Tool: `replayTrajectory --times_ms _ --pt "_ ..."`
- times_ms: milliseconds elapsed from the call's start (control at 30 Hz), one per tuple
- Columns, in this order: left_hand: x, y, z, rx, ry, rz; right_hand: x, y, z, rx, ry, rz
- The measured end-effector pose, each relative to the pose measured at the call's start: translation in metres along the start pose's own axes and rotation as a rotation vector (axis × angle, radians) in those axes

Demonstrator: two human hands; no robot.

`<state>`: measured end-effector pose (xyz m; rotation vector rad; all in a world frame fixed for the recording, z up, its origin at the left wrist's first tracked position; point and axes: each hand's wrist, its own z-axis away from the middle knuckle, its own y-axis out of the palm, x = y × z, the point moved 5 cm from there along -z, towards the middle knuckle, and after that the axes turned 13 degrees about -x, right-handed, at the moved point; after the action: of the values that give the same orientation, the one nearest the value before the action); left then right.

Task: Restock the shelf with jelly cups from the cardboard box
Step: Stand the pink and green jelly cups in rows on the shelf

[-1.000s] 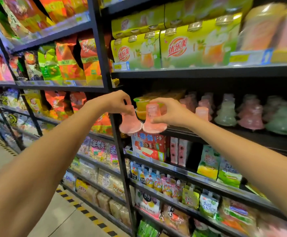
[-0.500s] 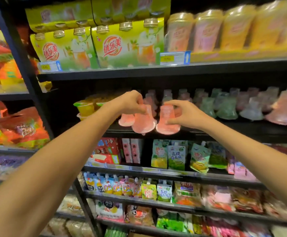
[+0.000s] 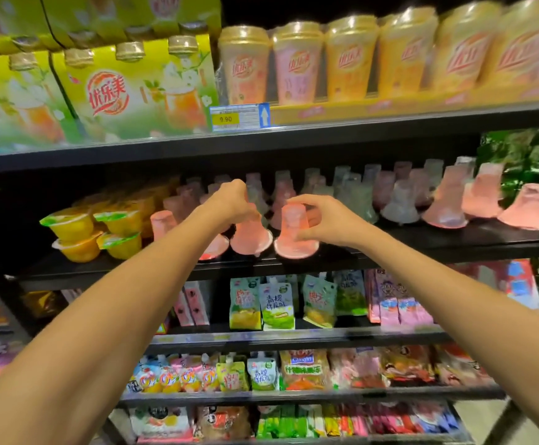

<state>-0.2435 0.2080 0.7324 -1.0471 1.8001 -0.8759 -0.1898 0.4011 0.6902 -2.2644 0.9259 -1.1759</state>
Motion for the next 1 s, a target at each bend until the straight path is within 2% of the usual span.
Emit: replayTrajectory --times_ms 633,1000 --pt "0.002 0.026 -0.016 -0.069 -0.170 -0.074 -0.035 0.029 -0.021 0.196 -0.022 -0.232" --pt "-0.007 0.031 -0.014 -0.128 -0.202 -0.040 -0.055 0.025 -0.027 0.210 0.019 -0.227"
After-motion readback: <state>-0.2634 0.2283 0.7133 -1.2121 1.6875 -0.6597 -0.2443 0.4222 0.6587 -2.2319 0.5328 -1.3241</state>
